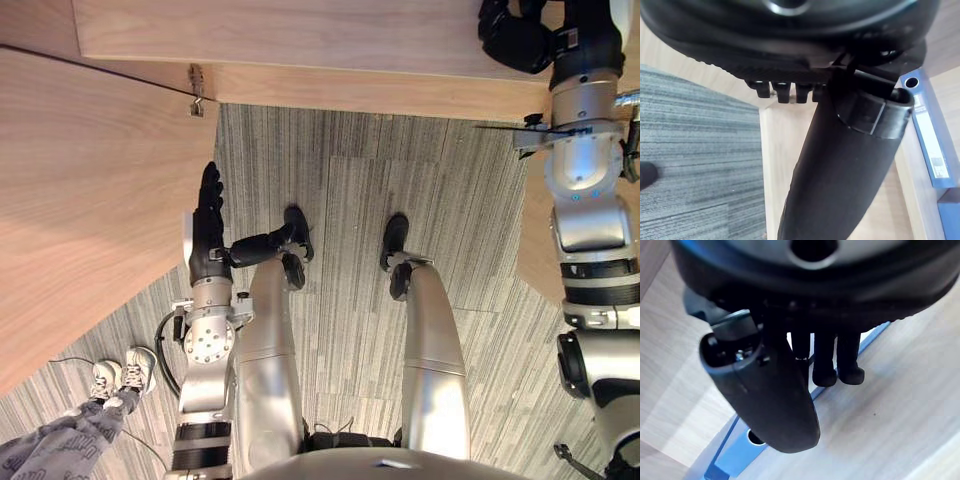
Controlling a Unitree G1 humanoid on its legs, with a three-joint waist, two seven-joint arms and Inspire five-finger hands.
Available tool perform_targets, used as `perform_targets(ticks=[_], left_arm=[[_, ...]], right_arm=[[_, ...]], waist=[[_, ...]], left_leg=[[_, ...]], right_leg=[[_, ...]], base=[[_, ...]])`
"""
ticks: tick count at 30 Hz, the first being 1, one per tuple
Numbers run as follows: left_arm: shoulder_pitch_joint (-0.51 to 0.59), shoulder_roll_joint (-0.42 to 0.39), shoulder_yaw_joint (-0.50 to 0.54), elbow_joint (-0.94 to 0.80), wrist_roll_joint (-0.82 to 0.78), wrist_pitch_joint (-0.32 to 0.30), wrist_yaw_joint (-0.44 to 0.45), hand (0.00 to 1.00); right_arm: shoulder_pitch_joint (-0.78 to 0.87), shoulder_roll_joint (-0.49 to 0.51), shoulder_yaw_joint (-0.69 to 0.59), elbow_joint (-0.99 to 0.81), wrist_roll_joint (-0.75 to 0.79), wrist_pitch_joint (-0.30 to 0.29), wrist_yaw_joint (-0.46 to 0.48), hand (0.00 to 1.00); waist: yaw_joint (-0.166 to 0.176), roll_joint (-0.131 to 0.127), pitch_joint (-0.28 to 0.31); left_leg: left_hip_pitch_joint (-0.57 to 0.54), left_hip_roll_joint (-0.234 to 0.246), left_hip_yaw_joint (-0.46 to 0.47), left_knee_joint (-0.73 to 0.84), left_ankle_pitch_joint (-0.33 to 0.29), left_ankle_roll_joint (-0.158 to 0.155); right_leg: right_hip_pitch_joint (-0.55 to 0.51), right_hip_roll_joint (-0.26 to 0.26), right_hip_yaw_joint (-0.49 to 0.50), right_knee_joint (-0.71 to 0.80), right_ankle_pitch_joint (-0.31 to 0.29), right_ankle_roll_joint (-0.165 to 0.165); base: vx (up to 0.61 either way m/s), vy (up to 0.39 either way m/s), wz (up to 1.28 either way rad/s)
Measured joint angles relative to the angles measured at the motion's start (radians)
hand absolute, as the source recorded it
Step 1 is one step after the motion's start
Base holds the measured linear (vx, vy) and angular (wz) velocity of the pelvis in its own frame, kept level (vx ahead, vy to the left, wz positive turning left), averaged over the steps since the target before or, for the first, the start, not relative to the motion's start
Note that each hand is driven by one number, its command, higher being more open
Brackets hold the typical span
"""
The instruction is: Walk over to the cabinet, pick up the folder, carry it to the office cabinet, place the folder inside the office cabinet, then close the office cabinet door
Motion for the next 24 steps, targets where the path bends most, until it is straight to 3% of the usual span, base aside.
perform_targets(ticks=[14,20,24], left_arm=[[0.014,-0.003,-0.004,-0.023,-0.030,0.000,0.018,1.00],[0.012,-0.008,-0.006,-0.010,-0.030,0.001,0.035,1.00],[-0.079,-0.014,-0.005,0.098,-0.027,0.030,0.063,1.00]], right_arm=[[-0.100,0.017,-0.011,0.095,0.045,0.006,-0.039,0.00],[-0.106,0.048,-0.029,0.102,0.120,0.046,-0.108,0.00],[-0.034,0.120,-0.068,0.043,0.118,0.055,-0.135,0.00]], waist=[[-0.027,0.002,0.001],[-0.028,0.002,0.001],[-0.028,0.001,0.001]], left_leg=[[-0.031,-0.026,-0.020,-0.038,0.052,0.003],[-0.033,-0.025,-0.021,-0.033,0.062,0.006],[-0.010,-0.015,-0.022,-0.012,0.058,0.002]], right_leg=[[-0.026,-0.024,-0.026,-0.005,0.016,0.000],[-0.027,-0.024,-0.027,-0.001,0.025,-0.001],[0.002,-0.017,-0.028,0.005,0.025,-0.001]], base=[[-0.05,0.017,0.08],[-0.05,0.012,0.00],[-0.02,0.013,-0.04]])
